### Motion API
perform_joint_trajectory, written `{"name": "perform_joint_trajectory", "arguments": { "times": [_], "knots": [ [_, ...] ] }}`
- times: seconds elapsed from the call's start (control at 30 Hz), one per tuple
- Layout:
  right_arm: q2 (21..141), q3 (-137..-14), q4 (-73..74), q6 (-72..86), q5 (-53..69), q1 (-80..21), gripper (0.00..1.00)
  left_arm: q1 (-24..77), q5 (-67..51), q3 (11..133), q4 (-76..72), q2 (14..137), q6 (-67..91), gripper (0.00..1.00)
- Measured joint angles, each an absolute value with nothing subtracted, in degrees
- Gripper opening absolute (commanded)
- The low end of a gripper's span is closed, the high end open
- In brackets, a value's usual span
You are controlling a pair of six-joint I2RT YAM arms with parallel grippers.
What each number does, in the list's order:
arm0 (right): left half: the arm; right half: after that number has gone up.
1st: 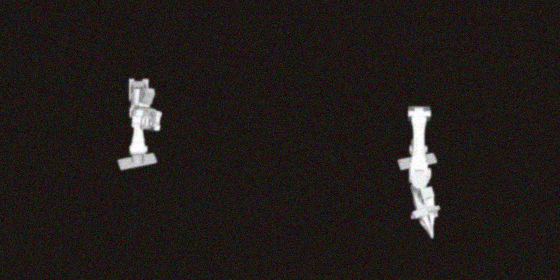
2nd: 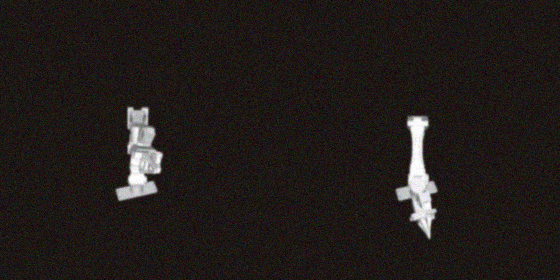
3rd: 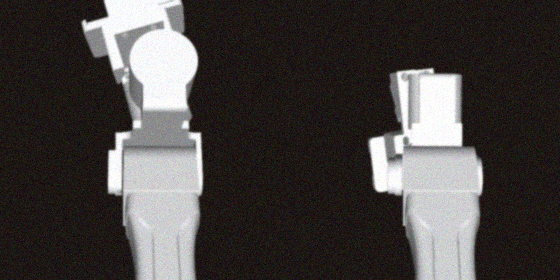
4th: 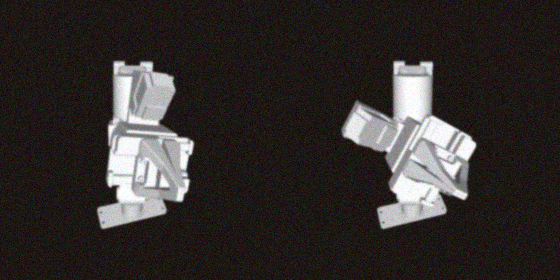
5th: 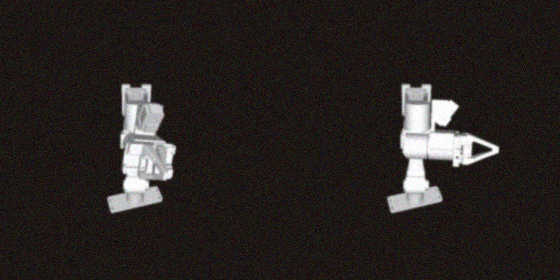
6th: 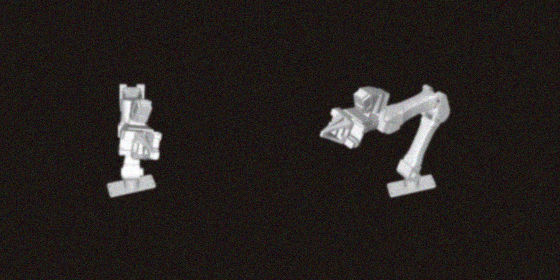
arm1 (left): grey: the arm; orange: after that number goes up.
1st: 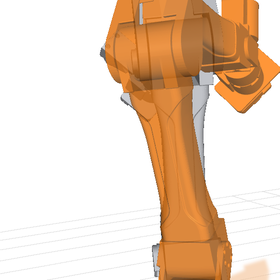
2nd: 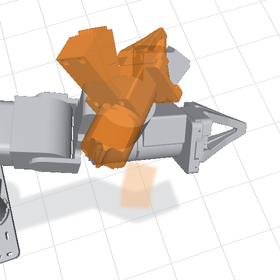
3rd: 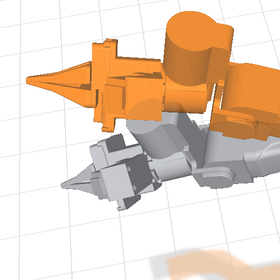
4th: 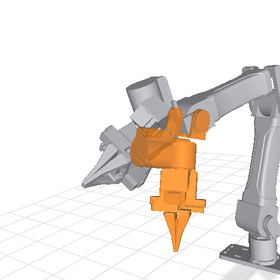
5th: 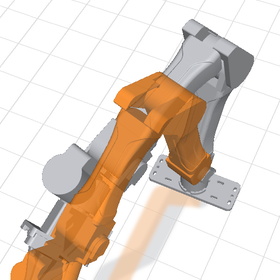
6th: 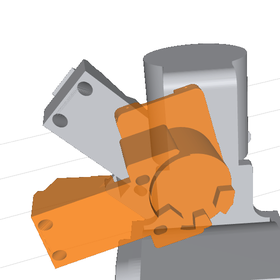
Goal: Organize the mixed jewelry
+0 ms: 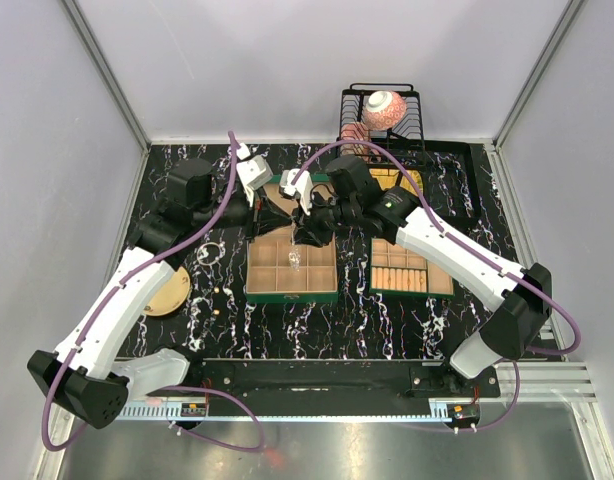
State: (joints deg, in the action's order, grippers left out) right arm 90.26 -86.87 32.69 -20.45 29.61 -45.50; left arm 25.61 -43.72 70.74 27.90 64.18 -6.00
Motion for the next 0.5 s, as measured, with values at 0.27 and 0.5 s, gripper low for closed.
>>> {"name": "perform_joint_trajectory", "arguments": {
  "times": [0.27, 0.5],
  "knots": [
    [90.3, -86.9, 32.7, -20.5, 29.6, -45.5, 0.27, 25.6, -43.8, 70.7, 27.0, 63.8, -5.5, 0.0],
    [90.3, -86.9, 32.7, -20.5, 29.6, -45.6, 0.26, 25.6, -43.9, 70.7, 26.3, 63.7, -4.9, 0.0]
  ]
}}
